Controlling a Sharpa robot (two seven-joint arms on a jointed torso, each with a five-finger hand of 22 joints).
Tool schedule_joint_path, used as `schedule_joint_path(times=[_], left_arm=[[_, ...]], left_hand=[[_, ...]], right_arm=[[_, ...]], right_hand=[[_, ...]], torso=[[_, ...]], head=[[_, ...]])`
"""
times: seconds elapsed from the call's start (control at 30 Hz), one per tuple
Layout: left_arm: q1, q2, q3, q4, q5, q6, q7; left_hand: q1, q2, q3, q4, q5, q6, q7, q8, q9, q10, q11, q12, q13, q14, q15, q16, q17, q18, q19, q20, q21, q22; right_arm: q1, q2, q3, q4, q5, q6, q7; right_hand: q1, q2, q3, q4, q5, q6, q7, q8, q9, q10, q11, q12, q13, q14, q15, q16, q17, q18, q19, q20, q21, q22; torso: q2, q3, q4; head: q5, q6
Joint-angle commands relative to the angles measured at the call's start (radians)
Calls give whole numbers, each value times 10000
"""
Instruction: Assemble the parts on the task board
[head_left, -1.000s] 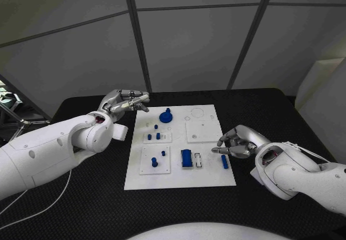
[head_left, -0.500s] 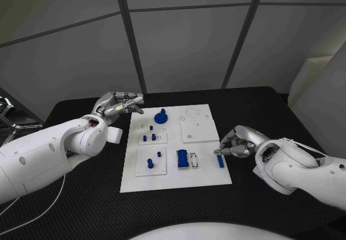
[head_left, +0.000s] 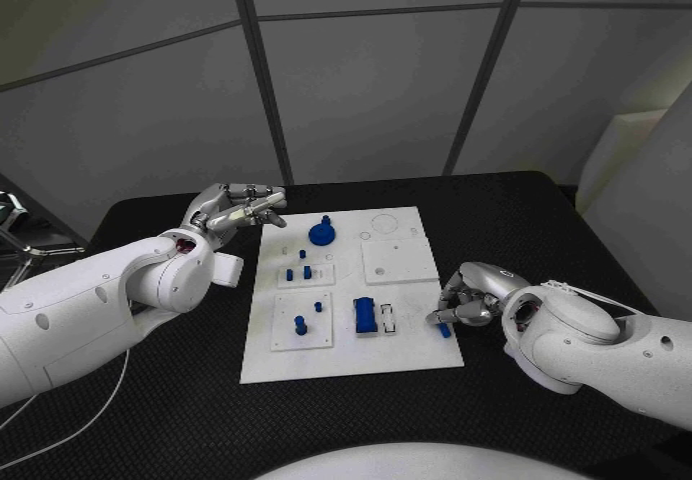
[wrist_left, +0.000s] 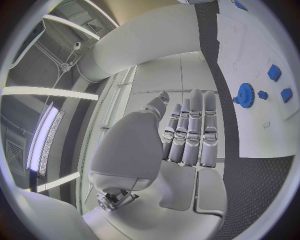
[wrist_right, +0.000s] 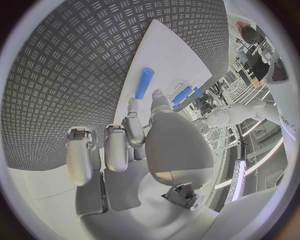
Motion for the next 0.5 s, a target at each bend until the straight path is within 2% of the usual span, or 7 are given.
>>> schedule_joint_path(times=[0.03,0.33,0.4,0.5], left_arm=[[7,1,7,19,30,113,30],[-5,-16,7,6,30,111,24],[-8,-13,7,7,30,116,23],[-13,-13,7,3,30,119,20]], left_hand=[[21,28,-19,-60,-52,-98,0,-1,11,-32,31,-24,16,-27,10,-38,-15,15,69,-20,-53,-9],[21,28,-19,-60,-52,-98,0,-1,11,-32,31,-24,16,-27,10,-38,-15,15,69,-20,-53,-9],[21,28,-19,-60,-52,-98,0,-1,11,-32,31,-24,16,-27,10,-38,-15,15,69,-20,-53,-9],[21,28,-19,-60,-52,-98,0,-1,11,-32,31,-24,16,-27,10,-38,-15,15,69,-20,-53,-9]], right_arm=[[-21,26,7,3,-438,395,-303],[-50,31,7,7,-923,419,-711],[-53,51,7,9,-964,447,-727],[-56,62,7,12,-991,449,-734]], right_hand=[[-95,45,-63,19,47,121,-13,55,27,38,-79,-14,23,622,-47,48,366,-140,1023,-36,46,2605],[-116,65,-87,47,54,199,-38,79,63,44,-100,-13,29,630,-64,68,408,-150,1039,-51,79,2635],[-115,65,-88,47,54,202,-39,80,64,44,-101,-14,28,630,-64,69,409,-150,1039,-52,79,2634],[-113,63,-90,46,56,208,-42,82,68,44,-103,-17,27,631,-65,69,410,-149,1038,-53,77,2633]], torso=[[5,2,1],[-5,0,-14],[1,-1,6],[0,5,4]], head=[[0,-15],[-4,-50],[-23,-50],[-15,-58]])
